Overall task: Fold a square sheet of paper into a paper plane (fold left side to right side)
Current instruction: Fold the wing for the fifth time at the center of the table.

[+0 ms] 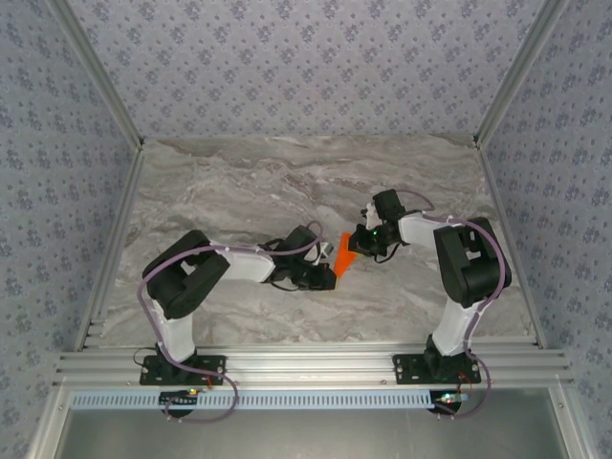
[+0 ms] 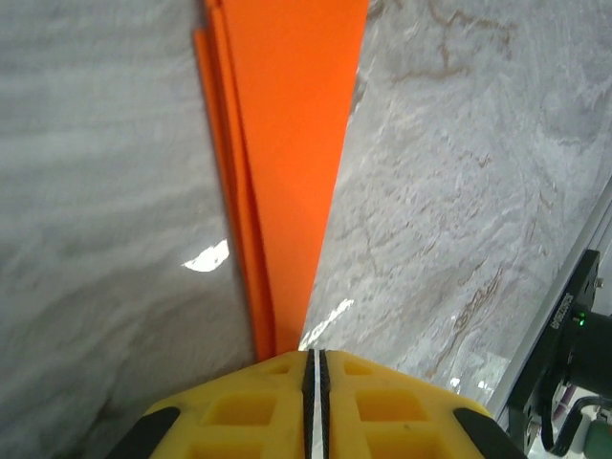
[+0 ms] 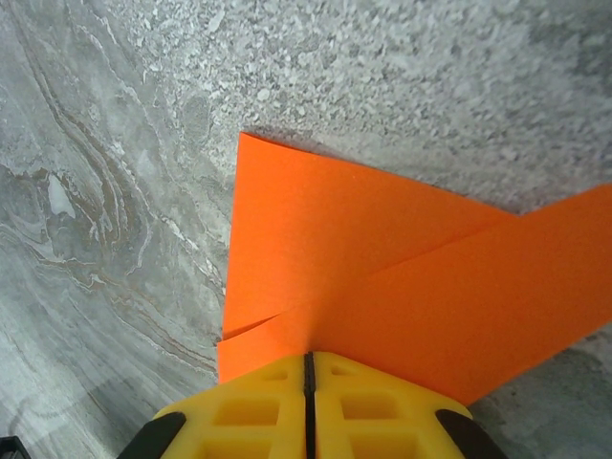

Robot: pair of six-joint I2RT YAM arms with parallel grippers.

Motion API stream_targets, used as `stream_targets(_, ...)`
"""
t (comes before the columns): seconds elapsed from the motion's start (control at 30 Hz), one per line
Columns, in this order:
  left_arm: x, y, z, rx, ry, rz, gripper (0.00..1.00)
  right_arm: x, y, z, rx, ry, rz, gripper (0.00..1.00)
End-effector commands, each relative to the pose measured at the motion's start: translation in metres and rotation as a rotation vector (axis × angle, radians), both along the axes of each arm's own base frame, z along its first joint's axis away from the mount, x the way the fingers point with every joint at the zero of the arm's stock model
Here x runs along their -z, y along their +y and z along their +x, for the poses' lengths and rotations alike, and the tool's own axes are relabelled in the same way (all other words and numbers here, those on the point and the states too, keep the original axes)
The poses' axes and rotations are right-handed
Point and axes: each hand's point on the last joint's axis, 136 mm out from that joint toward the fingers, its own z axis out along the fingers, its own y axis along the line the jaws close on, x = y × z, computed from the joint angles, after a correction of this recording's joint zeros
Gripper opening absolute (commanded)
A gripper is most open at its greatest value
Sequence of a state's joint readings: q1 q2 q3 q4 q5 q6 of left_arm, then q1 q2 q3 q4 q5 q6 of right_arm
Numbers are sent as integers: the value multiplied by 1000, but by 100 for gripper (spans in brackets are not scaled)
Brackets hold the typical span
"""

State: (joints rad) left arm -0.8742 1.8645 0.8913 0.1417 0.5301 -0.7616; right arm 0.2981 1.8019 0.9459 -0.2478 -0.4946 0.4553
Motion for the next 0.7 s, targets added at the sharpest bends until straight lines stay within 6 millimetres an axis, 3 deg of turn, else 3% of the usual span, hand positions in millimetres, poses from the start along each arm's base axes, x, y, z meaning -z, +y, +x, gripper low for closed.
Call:
stream_targets(0.0, 29, 31, -36, 3, 118, 130, 12, 36, -31, -19, 37, 110, -153, 10)
stream_targets(0.17, 19, 34, -37, -7, 103, 107, 11, 34, -28, -17, 33, 97, -135, 10)
stream_targets(0.5, -53, -1, -6, 34, -22, -34, 12, 27, -24, -15, 26, 78, -118, 10)
stream_targets(0.67, -38, -19, 11, 57, -24, -2, 14, 25, -22, -16, 21, 75, -112, 10)
